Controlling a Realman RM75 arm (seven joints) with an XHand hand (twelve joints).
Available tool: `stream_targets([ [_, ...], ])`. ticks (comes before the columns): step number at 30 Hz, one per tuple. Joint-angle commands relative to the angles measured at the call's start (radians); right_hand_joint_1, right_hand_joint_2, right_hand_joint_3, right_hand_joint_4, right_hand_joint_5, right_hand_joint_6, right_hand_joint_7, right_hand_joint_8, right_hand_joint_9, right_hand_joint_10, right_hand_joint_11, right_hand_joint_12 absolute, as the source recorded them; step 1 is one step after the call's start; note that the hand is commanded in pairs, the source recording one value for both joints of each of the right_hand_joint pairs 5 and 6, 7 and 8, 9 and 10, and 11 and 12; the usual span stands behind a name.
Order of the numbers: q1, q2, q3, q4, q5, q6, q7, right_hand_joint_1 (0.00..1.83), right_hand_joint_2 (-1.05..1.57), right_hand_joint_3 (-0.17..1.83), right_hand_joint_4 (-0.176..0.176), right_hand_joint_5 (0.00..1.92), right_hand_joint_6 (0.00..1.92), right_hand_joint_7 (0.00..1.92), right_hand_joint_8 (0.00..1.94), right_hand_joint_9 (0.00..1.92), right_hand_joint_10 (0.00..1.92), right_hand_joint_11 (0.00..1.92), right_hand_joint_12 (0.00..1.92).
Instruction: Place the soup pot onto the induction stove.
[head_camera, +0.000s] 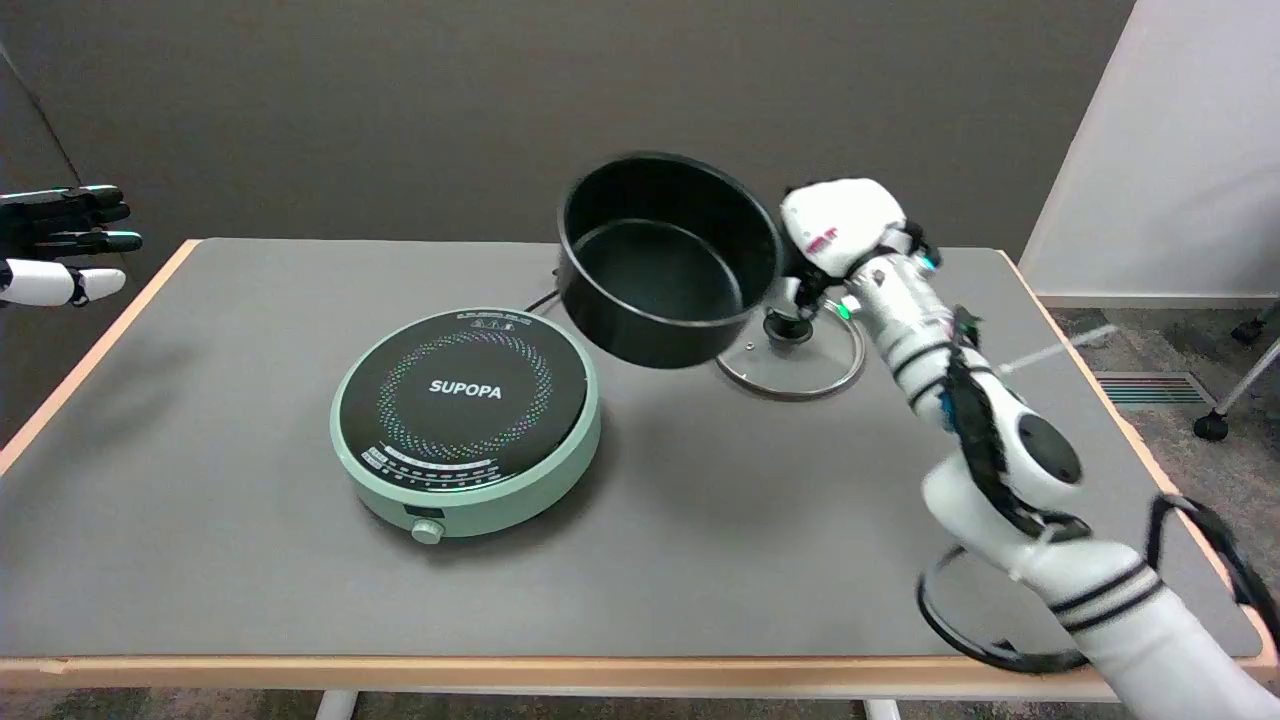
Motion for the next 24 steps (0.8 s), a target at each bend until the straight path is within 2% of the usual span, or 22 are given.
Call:
stream_targets([
  [1,0.373,-0.096,-0.307,-0.22,0.165,-0.136,-0.14,0.89,1.23,0.98,-0.087,1.73,1.73,1.73,1.73,1.73,1.73,1.73,1.73],
  [7,0.432,-0.2,-0.357,-0.302,0.164,-0.158,-0.213,0.89,1.27,0.97,-0.086,1.75,1.75,1.75,1.75,1.75,1.75,1.75,1.75],
  [17,0.488,-0.351,-0.484,-0.431,0.112,-0.286,-0.305,0.9,1.32,0.98,-0.087,1.75,1.75,1.75,1.75,1.75,1.75,1.75,1.75],
  [24,0.461,-0.451,-0.506,-0.431,0.052,-0.362,-0.341,0.9,1.33,1.02,-0.087,1.76,1.76,1.76,1.76,1.76,1.76,1.76,1.76],
])
